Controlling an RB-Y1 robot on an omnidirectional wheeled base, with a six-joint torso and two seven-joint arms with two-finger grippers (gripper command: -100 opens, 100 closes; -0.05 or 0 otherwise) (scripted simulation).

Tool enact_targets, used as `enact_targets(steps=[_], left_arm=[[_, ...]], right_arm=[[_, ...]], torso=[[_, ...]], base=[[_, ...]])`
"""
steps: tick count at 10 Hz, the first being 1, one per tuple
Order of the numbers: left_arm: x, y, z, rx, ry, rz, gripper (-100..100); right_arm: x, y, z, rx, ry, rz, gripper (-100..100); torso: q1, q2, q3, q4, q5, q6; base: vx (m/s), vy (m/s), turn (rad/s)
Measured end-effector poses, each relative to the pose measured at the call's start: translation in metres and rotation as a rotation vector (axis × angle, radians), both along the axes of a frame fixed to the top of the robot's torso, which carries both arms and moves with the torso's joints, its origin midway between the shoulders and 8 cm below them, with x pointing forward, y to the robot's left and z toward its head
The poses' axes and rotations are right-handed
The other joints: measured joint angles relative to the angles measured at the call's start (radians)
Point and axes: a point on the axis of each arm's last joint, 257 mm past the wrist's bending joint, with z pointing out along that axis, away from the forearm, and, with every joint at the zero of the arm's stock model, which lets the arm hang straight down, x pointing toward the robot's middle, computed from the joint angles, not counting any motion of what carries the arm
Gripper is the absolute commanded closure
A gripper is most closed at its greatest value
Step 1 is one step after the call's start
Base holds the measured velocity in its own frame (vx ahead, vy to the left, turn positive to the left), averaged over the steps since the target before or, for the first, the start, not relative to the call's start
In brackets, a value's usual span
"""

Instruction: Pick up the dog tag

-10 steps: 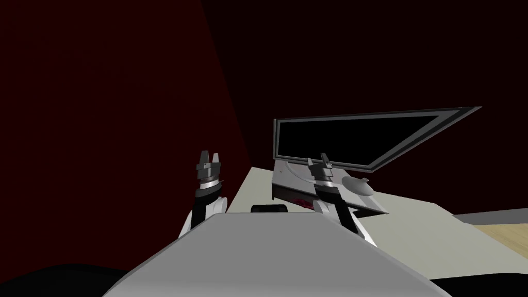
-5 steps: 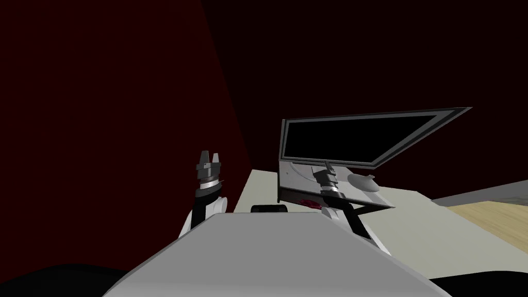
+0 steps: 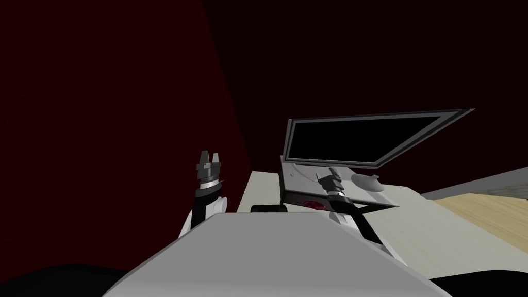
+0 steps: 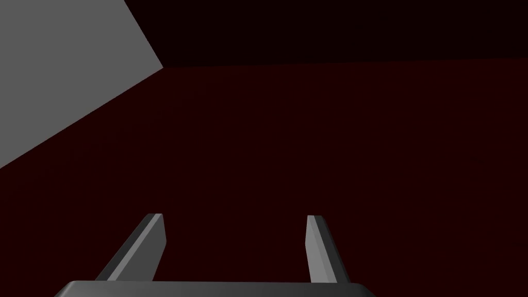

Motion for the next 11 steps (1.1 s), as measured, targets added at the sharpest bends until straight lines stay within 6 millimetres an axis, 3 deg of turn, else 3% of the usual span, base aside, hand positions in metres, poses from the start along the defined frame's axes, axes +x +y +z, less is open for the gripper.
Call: enact_targets(steps=[3,5,8,11], left_arm=[[0.0,0.0,0.0,0.0,0.0,0.0,0],[0.0,0.0,0.0,0.0,0.0,0.0,0],[0.0,0.0,0.0,0.0,0.0,0.0,0],[0.0,0.0,0.0,0.0,0.0,0.0,0]], right_arm=[[-0.009,-0.018,-0.029,0.073,0.081,-0.043,-100],[-0.032,-0.04,-0.069,0.152,0.171,-0.098,-100],[-0.046,-0.063,-0.091,0.223,0.236,-0.146,-100],[-0.069,-0.076,-0.13,0.314,0.321,-0.206,-100]], torso=[[0.0,0.0,0.0,0.0,0.0,0.0],[0.002,-0.001,-0.001,0.0,0.0,0.0],[-0.003,-0.003,-0.001,0.0,0.0,0.0],[-0.002,-0.002,-0.001,-0.001,0.0,-0.001]], base=[[0.083,0.133,-0.12],[0.122,0.173,-0.09],[0.103,0.098,-0.035],[0.114,0.126,-0.081]])
